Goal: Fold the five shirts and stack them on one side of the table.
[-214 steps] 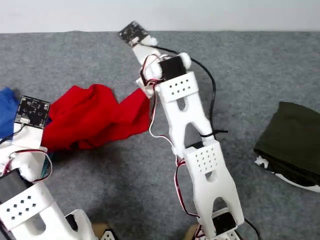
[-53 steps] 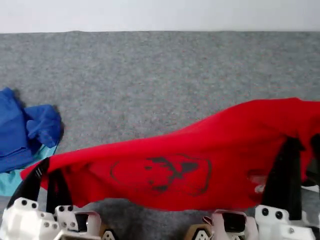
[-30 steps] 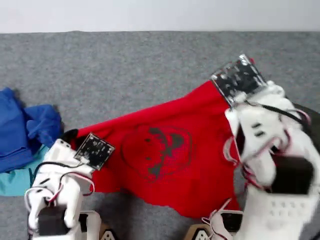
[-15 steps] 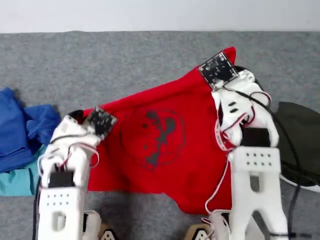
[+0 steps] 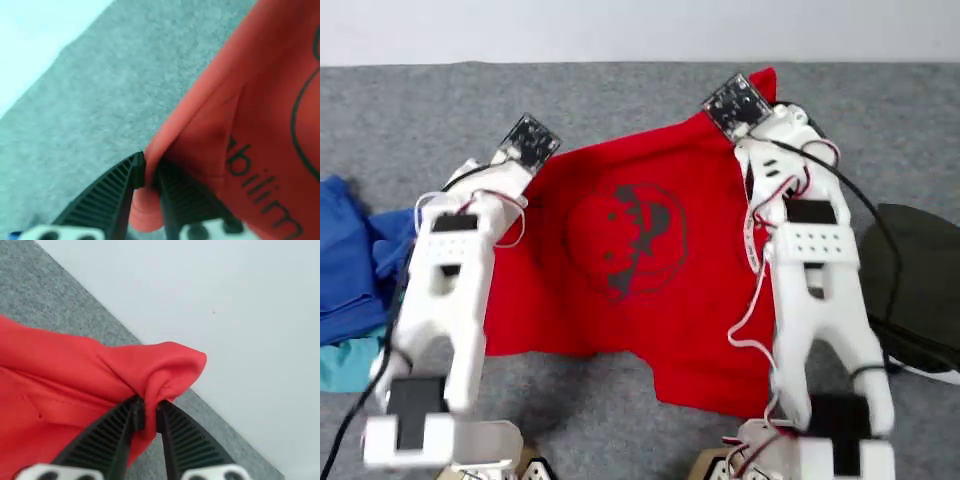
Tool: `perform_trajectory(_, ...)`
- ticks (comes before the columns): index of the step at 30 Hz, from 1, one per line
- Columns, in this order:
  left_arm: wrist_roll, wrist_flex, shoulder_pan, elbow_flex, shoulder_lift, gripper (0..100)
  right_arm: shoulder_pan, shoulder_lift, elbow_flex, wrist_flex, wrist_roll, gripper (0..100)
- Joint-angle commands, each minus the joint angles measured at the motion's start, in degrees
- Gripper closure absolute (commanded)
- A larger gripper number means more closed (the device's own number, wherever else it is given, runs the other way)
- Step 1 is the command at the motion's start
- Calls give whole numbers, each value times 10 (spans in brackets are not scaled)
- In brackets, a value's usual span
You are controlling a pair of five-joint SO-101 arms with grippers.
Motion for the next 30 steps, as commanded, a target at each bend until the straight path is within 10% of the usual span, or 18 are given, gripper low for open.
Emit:
perform_trajectory(1, -53, 69, 8, -105, 76, 994, 27, 47, -87, -15, 5, 987)
perform_trajectory(10, -114, 248, 21, -279, 196, 994, 19, 133, -159, 16, 4, 988)
perform_trajectory(30, -309, 558, 20, -350, 206, 994, 10, 7, -161, 439, 25, 984)
